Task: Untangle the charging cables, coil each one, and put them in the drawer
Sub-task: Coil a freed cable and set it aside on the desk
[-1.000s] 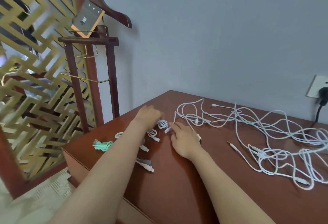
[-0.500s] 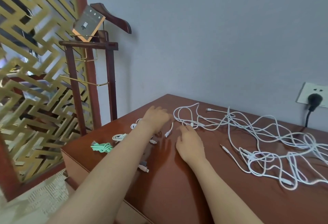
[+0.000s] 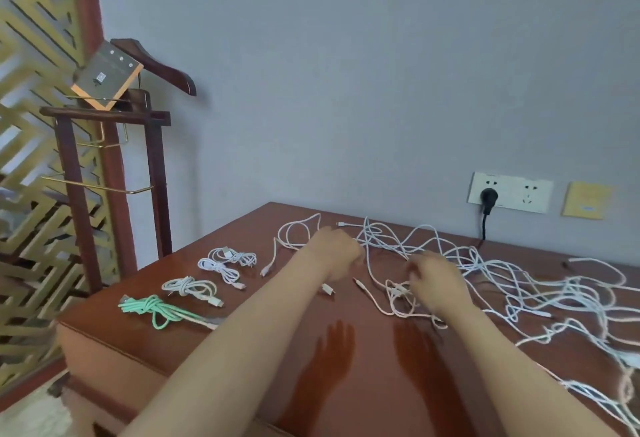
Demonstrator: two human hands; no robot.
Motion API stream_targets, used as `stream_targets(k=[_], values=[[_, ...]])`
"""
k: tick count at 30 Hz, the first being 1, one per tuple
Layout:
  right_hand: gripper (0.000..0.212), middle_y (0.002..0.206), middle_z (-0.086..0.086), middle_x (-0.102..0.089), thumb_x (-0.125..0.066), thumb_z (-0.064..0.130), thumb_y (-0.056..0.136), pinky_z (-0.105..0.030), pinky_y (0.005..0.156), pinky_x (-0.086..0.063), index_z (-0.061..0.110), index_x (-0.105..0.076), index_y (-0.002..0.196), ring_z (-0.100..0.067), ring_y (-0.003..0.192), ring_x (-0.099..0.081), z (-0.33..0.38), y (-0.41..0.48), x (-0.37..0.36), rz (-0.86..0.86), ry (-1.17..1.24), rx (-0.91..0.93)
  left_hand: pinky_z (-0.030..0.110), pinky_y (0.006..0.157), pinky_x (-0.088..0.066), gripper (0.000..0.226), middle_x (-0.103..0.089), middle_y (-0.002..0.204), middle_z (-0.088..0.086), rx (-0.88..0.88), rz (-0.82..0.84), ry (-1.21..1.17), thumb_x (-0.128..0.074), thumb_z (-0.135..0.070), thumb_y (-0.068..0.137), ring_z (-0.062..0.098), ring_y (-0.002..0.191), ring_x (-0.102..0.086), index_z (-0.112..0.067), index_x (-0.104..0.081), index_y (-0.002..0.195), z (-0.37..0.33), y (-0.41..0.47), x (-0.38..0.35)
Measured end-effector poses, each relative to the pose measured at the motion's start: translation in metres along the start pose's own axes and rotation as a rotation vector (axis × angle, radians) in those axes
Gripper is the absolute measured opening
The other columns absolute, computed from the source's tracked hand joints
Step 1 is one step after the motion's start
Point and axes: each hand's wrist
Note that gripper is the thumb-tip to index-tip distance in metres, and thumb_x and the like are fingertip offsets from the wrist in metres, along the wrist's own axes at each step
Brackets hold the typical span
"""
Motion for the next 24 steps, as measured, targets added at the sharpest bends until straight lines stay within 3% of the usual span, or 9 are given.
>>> stream_targets(k=[6,10,13,14,16,19,21,24], values=[[0.022,0.110,-0.006,-0.065,-0.048,0.012,0.085,-0.027,0.078,-0.042,0.019,-0.068,0.094,-0.026,0.105,-0.057,-0.052,-0.023,0.055,0.092,-0.100,-0.024,0.031,0.084,-0.037,0.037,-0.061,0.122,0.005,-0.161,0.009,-0.111,-0.045,-0.004,0.087,0.026,0.115,-0.052,-0.020,-0.061,0.116,-0.061,0.012,0.013],[0.029,0.106,-0.006,-0.067,-0.047,0.007,0.082,-0.025,0.074,-0.039,0.021,-0.070,0.091,-0.026,0.101,-0.059,-0.078,-0.046,0.081,0.160,-0.089,-0.083,0.026,0.077,-0.037,0.039,-0.065,0.114,0.006,-0.210,0.090,-0.372,-0.043,0.000,0.085,0.024,0.109,-0.055,-0.018,-0.066,0.109,-0.104,0.016,0.019],[0.031,0.102,-0.007,-0.069,-0.045,0.003,0.079,-0.027,0.078,-0.044,0.023,-0.069,0.084,-0.026,0.098,-0.060,-0.096,-0.059,0.092,0.189,-0.075,-0.103,0.029,0.080,-0.050,0.041,-0.066,0.105,0.008,-0.255,0.153,-0.607,-0.040,0.004,0.080,0.025,0.103,-0.059,-0.014,-0.068,0.104,-0.133,0.017,0.023],[0.032,0.100,-0.005,-0.069,-0.045,0.002,0.078,-0.027,0.078,-0.045,0.027,-0.066,0.078,-0.024,0.097,-0.060,-0.101,-0.063,0.096,0.205,-0.068,-0.108,0.031,0.078,-0.053,0.037,-0.066,0.102,0.009,-0.271,0.165,-0.680,-0.042,0.001,0.082,0.025,0.100,-0.061,-0.015,-0.069,0.102,-0.141,0.017,0.024],[0.036,0.089,-0.004,-0.069,-0.045,-0.001,0.076,-0.027,0.078,-0.047,0.030,-0.060,0.068,-0.022,0.088,-0.061,-0.110,-0.069,0.101,0.264,-0.010,-0.120,0.022,0.076,-0.050,0.022,-0.069,0.099,0.005,-0.307,0.163,-0.759,-0.053,-0.012,0.088,0.017,0.092,-0.061,-0.016,-0.069,0.101,-0.156,0.019,0.026],[0.031,0.063,0.001,-0.061,-0.047,-0.004,0.077,-0.017,0.060,-0.046,0.022,-0.063,0.072,-0.012,0.059,-0.058,-0.116,-0.078,0.108,0.425,0.121,-0.167,0.017,0.076,-0.043,0.024,-0.070,0.095,0.003,-0.357,0.233,-0.836,-0.066,-0.034,0.085,0.008,0.083,-0.059,-0.017,-0.069,0.101,-0.174,0.021,0.026],[0.027,0.066,0.003,-0.060,-0.055,-0.002,0.077,-0.012,0.053,-0.042,0.023,-0.063,0.075,-0.005,0.054,-0.055,-0.120,-0.084,0.109,0.425,0.194,-0.189,0.020,0.075,-0.044,0.026,-0.070,0.090,0.007,-0.380,0.293,-0.808,-0.069,-0.036,0.082,0.008,0.077,-0.059,-0.015,-0.069,0.098,-0.183,0.020,0.021],[0.024,0.085,-0.001,-0.060,-0.065,0.001,0.074,-0.018,0.059,-0.041,0.023,-0.062,0.085,-0.011,0.068,-0.054,-0.127,-0.088,0.110,0.302,0.331,-0.228,0.015,0.056,-0.044,0.018,-0.065,0.070,0.007,-0.358,0.281,-0.901,-0.065,-0.026,0.087,0.002,0.049,-0.051,-0.010,-0.068,0.079,-0.190,0.022,0.008]])
Point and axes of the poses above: each hand's wrist, its own y-axis towards the middle knuckle, its own x-axis out of the back of the hand, z = x × y
